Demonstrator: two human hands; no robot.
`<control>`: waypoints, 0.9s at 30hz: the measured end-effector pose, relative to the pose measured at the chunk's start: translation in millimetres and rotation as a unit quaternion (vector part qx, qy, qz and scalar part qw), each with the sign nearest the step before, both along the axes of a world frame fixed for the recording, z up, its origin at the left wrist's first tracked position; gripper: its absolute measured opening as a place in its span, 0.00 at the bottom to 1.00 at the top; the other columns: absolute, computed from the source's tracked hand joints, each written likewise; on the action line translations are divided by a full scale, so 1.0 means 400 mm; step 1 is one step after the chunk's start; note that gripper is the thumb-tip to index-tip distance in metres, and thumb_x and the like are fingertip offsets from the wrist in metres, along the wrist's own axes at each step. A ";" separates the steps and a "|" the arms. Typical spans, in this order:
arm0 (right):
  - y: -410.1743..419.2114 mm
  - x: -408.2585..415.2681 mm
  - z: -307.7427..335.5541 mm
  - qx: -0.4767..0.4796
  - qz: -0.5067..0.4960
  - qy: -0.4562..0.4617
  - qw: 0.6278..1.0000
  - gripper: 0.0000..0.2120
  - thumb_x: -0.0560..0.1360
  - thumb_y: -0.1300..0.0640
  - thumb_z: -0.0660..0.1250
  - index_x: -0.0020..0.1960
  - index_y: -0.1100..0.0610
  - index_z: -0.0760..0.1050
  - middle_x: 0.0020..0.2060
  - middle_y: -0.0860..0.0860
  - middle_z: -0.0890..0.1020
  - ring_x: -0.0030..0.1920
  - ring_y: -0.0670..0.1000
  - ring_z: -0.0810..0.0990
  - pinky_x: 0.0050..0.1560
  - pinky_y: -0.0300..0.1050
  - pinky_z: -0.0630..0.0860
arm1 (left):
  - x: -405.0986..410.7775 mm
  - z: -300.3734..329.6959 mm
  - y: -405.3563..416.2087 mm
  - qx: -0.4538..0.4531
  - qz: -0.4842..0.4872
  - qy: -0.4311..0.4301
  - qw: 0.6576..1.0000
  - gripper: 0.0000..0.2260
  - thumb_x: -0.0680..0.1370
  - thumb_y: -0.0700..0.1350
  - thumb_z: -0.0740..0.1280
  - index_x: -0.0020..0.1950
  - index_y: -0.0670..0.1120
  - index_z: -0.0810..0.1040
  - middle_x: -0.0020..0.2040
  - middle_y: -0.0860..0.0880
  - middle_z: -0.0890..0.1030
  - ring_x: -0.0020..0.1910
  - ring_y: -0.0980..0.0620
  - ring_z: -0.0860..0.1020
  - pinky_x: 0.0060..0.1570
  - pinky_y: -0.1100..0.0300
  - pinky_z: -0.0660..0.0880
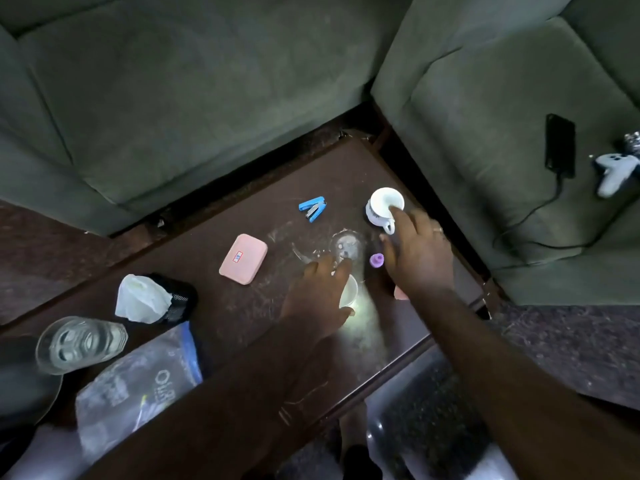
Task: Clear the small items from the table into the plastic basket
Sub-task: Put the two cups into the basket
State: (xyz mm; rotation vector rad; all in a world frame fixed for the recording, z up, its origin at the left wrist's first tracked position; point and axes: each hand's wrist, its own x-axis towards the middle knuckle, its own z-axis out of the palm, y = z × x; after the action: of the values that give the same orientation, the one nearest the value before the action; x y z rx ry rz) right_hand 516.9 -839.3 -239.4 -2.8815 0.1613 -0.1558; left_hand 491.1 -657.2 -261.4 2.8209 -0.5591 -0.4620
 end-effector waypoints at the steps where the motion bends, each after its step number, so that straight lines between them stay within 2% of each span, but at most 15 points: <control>1: -0.012 0.041 0.004 -0.001 0.003 0.020 1.000 0.26 0.73 0.48 0.69 0.69 0.52 0.71 0.63 0.56 0.75 0.57 0.64 0.77 0.50 0.57 0.77 | 0.007 0.001 -0.008 0.009 -0.006 0.008 1.000 0.38 0.67 0.59 0.75 0.71 0.53 0.62 0.68 0.46 0.69 0.62 0.42 0.73 0.54 0.48 0.77; 5: -0.050 0.197 0.008 0.017 -0.021 0.161 0.987 0.40 0.66 0.37 0.72 0.74 0.41 0.62 0.71 0.54 0.67 0.65 0.63 0.73 0.59 0.58 0.75 | 0.018 0.009 -0.027 0.042 -0.024 0.035 0.998 0.31 0.69 0.51 0.74 0.68 0.52 0.65 0.67 0.45 0.68 0.62 0.42 0.72 0.54 0.48 0.76; 8: -0.056 0.255 -0.019 0.034 0.031 0.257 0.965 0.40 0.67 0.43 0.74 0.75 0.41 0.61 0.71 0.54 0.69 0.68 0.61 0.71 0.66 0.56 0.73 | 0.025 0.023 -0.028 0.059 -0.019 0.052 0.997 0.29 0.69 0.42 0.73 0.68 0.50 0.66 0.66 0.45 0.69 0.62 0.41 0.72 0.54 0.48 0.76; 10: -0.063 0.265 -0.030 0.054 0.051 0.262 0.962 0.36 0.68 0.48 0.75 0.74 0.46 0.66 0.69 0.56 0.73 0.68 0.59 0.73 0.67 0.53 0.71 | 0.026 0.035 -0.029 0.065 -0.019 0.062 0.996 0.28 0.70 0.40 0.72 0.67 0.48 0.67 0.66 0.44 0.70 0.62 0.41 0.73 0.53 0.48 0.76; 12: -0.061 0.266 -0.013 0.069 0.049 0.256 0.963 0.30 0.67 0.51 0.75 0.68 0.49 0.72 0.63 0.57 0.77 0.64 0.59 0.76 0.64 0.52 0.73 | 0.027 0.054 -0.016 0.067 -0.018 0.066 0.995 0.27 0.70 0.39 0.72 0.67 0.47 0.68 0.66 0.43 0.70 0.61 0.40 0.74 0.55 0.48 0.76; 14: -0.055 0.257 0.014 0.079 0.035 0.241 0.967 0.25 0.65 0.52 0.75 0.61 0.50 0.76 0.56 0.57 0.80 0.60 0.58 0.77 0.59 0.51 0.76 | 0.023 0.073 0.003 0.060 -0.004 0.080 0.995 0.27 0.70 0.40 0.73 0.67 0.46 0.68 0.65 0.43 0.71 0.61 0.40 0.74 0.55 0.48 0.75; 16: -0.036 0.230 0.058 0.071 0.026 0.226 0.971 0.22 0.63 0.49 0.75 0.56 0.48 0.76 0.53 0.55 0.79 0.56 0.58 0.79 0.54 0.51 0.77 | 0.011 0.100 0.036 0.062 0.010 0.083 0.995 0.27 0.70 0.41 0.73 0.67 0.46 0.67 0.64 0.43 0.71 0.61 0.41 0.74 0.56 0.48 0.75; 19: 0.017 0.170 0.149 0.054 0.030 0.213 0.975 0.23 0.62 0.43 0.76 0.55 0.46 0.76 0.53 0.53 0.76 0.52 0.59 0.80 0.52 0.51 0.77 | -0.017 0.162 0.092 0.059 0.038 0.083 0.994 0.26 0.71 0.43 0.72 0.66 0.46 0.68 0.63 0.43 0.72 0.59 0.41 0.75 0.54 0.48 0.76; 24: 0.185 0.043 0.330 0.046 0.092 0.227 0.968 0.28 0.59 0.34 0.71 0.56 0.44 0.76 0.54 0.51 0.78 0.57 0.57 0.78 0.55 0.51 0.78 | -0.096 0.329 0.214 0.045 0.131 0.062 0.988 0.24 0.71 0.42 0.72 0.66 0.46 0.70 0.62 0.42 0.73 0.56 0.40 0.77 0.49 0.50 0.76; 27: 0.303 -0.057 0.427 0.083 0.144 0.209 0.964 0.28 0.59 0.37 0.74 0.58 0.42 0.76 0.56 0.51 0.79 0.58 0.58 0.78 0.54 0.50 0.76 | -0.198 0.426 0.309 0.026 0.211 0.071 0.974 0.27 0.70 0.46 0.74 0.66 0.47 0.71 0.63 0.41 0.72 0.56 0.39 0.77 0.50 0.48 0.77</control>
State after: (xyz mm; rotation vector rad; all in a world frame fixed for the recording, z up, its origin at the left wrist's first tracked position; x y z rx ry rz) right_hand 494.1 -718.2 -68.7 -2.6910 -0.1635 0.4978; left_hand 412.0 -533.7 -91.0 2.8122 0.0865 -0.5891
